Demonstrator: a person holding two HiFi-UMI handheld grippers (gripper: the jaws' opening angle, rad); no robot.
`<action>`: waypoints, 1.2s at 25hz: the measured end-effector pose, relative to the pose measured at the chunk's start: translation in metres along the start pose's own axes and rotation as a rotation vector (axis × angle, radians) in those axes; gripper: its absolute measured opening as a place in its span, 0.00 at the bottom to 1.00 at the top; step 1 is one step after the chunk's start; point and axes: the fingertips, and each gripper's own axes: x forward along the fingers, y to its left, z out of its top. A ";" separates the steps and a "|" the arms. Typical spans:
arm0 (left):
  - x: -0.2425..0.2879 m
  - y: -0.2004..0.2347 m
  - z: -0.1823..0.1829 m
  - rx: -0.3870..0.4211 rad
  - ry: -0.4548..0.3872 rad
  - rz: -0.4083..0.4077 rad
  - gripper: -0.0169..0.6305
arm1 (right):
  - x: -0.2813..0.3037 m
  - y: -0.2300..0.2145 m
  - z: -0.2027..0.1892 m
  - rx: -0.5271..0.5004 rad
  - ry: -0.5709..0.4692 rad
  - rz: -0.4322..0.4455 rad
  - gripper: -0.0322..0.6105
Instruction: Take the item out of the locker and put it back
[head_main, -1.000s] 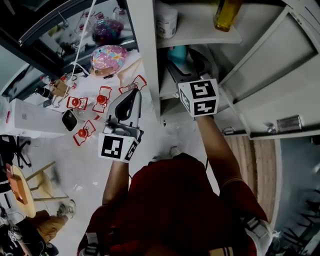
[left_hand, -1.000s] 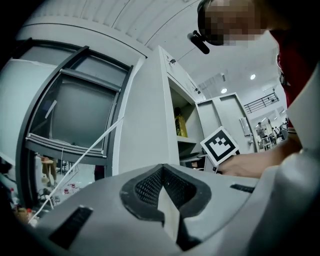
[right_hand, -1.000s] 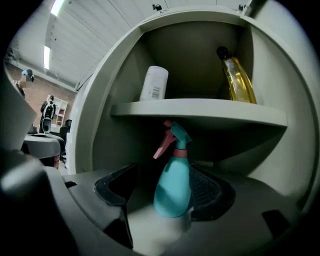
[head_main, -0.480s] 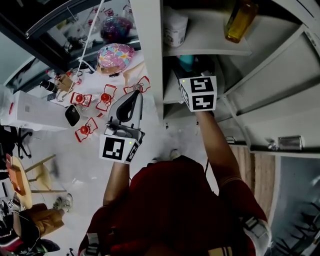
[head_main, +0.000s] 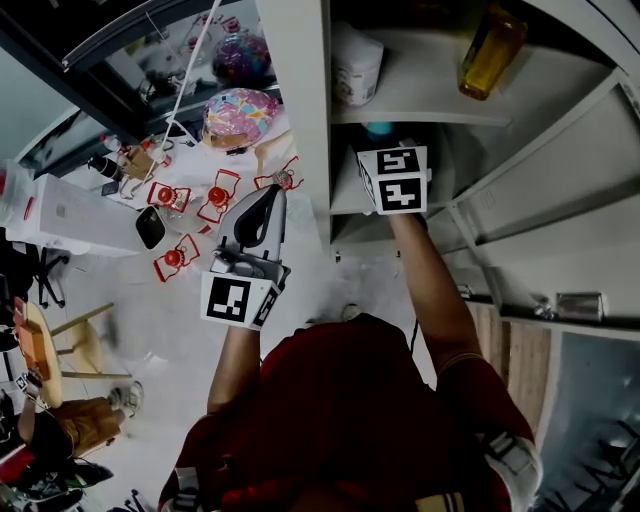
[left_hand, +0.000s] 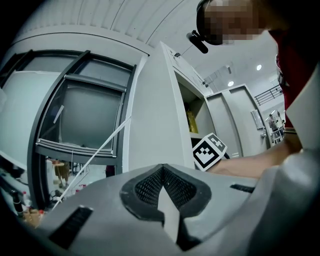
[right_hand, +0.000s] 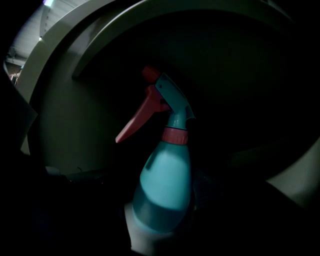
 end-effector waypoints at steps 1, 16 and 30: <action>0.000 0.001 0.000 0.000 0.000 0.003 0.04 | 0.001 -0.001 -0.001 -0.003 0.006 -0.002 0.57; 0.000 0.001 -0.002 -0.014 -0.001 -0.011 0.04 | -0.003 -0.003 0.004 -0.134 0.050 -0.044 0.57; 0.003 -0.002 0.002 -0.033 -0.023 -0.044 0.04 | -0.015 -0.001 0.002 -0.356 0.145 -0.072 0.56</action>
